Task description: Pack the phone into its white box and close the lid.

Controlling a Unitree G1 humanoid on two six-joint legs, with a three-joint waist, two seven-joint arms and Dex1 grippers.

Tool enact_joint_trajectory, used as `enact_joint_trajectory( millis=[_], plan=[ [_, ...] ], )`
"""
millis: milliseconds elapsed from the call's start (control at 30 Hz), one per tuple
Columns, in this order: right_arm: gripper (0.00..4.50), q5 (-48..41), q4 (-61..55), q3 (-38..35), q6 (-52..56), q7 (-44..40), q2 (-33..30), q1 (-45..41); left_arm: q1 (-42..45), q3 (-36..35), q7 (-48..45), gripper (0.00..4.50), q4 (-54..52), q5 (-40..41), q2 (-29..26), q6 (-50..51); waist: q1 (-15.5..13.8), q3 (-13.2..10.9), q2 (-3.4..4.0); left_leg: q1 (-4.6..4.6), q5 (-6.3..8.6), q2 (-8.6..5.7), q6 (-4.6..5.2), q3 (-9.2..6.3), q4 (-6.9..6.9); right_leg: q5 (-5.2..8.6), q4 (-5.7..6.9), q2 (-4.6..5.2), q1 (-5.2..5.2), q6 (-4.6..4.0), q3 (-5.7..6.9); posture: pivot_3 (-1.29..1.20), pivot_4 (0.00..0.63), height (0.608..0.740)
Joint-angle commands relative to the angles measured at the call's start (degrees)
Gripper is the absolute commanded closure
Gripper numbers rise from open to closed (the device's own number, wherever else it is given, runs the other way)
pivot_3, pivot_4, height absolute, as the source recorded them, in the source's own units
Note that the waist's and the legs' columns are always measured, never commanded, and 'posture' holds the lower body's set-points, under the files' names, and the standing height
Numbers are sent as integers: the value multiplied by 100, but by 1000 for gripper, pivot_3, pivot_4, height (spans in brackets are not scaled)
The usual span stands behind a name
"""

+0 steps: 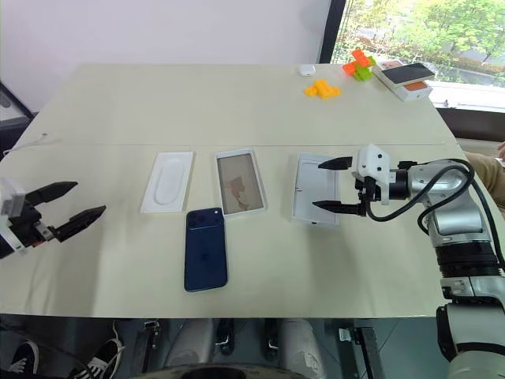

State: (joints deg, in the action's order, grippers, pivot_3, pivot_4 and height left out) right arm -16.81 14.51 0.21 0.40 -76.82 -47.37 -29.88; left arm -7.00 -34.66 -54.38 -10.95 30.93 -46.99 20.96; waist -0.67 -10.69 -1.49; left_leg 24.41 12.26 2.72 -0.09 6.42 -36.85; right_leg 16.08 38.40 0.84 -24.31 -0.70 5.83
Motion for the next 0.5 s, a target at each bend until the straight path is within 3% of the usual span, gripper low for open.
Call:
enact_joint_trajectory(
  millis=[33, 500],
  plan=[
    [28, 18, 12, -123, -111, 47, -29, -143, 134, -60, 147, 0, 79, -22, -70, -24, 3, 0, 0, 0, 0, 0, 0, 0, 0, 0, 0, 0, 0, 0, 0, 0, 150, 737],
    [28, 146, 458, -92, -178, 390, 301, -619, 268, -23, 491, 0, -148, 172, -57, 430, 11, 0, 0, -1, 0, 0, 0, 0, 3, -1, 0, -1, 0, -2, 0, 0, 150, 737]
  ],
)
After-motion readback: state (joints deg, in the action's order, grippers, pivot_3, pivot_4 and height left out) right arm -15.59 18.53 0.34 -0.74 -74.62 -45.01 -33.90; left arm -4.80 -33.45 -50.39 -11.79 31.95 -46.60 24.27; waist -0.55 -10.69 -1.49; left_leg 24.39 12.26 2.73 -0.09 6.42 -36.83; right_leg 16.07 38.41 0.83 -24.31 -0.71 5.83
